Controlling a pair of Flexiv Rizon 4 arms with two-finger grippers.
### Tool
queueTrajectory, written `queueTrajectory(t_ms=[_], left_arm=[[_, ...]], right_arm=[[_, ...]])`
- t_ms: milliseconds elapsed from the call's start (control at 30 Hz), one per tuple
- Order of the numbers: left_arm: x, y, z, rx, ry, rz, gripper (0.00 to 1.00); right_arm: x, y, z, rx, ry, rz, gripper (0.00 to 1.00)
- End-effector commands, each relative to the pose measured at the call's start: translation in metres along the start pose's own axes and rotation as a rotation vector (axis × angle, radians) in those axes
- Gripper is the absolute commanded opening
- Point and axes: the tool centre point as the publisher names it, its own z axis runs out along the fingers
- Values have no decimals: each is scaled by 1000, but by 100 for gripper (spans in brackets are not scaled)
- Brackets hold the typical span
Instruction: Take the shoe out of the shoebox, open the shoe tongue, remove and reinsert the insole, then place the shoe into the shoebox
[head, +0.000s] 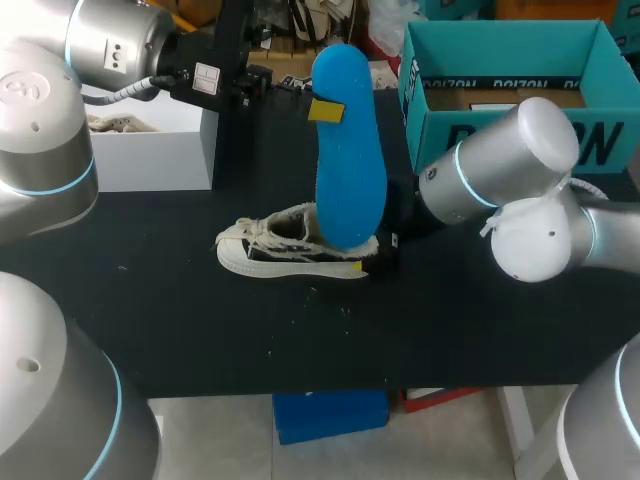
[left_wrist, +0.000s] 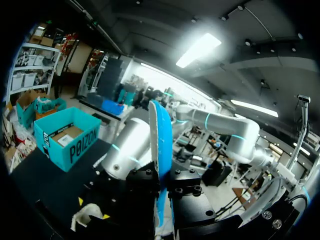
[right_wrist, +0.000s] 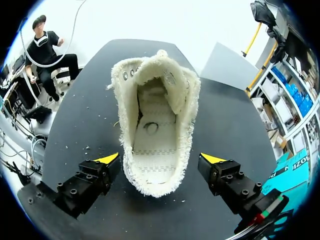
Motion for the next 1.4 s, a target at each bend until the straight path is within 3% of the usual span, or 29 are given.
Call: queueTrajectory(t_ms=[33, 1000, 1233, 1400], left_arm=[[0, 1, 1, 2, -3, 1, 0], [0, 1, 1, 2, -3, 1, 0], [0, 1, 1, 2, -3, 1, 0], [0, 1, 1, 2, -3, 1, 0]], right_arm=[[0, -6, 1, -56, 2, -1, 100], [1, -12, 26, -202, -24, 24, 100], [1, -12, 26, -209, -20, 20, 100], [-1, -10, 15, -213, 29, -27, 100]])
